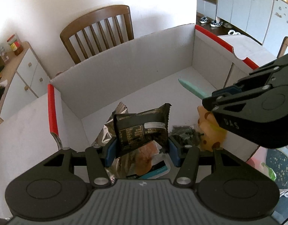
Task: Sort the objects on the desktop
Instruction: 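Open the left tool to drop the snack bar while right tool releases the green stick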
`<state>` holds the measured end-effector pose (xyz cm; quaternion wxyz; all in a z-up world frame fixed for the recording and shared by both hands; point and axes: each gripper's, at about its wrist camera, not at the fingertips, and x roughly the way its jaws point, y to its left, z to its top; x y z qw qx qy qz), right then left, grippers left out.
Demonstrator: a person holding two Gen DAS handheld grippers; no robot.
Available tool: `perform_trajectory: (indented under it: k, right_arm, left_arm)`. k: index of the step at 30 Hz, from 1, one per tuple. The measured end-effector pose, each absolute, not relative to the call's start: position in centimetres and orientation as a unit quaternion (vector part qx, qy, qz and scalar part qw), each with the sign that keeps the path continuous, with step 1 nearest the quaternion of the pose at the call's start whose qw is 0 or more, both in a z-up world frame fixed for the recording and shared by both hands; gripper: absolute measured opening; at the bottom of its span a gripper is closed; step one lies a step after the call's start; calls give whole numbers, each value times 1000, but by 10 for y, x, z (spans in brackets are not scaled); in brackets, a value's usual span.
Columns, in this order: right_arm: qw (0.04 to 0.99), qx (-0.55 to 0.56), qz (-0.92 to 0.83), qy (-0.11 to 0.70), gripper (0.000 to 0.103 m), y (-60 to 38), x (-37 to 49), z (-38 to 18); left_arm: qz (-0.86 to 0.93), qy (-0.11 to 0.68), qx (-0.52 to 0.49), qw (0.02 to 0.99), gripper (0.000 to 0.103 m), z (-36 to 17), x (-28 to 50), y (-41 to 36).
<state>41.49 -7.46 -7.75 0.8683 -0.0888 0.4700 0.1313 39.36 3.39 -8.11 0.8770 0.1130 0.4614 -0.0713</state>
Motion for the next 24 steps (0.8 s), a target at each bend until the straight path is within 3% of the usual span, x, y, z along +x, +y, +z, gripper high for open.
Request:
perform_trajectory:
  k: [4,14,24]
  right_arm:
    - [866,-90,133,473,12,-72,414,-79]
    - [865,-74,131,478,31,-74,411,-77]
    - [873,-61,131,467,35,-88,402,-63]
  left_arm:
    - [-70,470,95,875,56,-82,395,37]
    - [-61,478,76,873,59,-80,394,38]
    - [-55,471,64,878,63,-69,383,40]
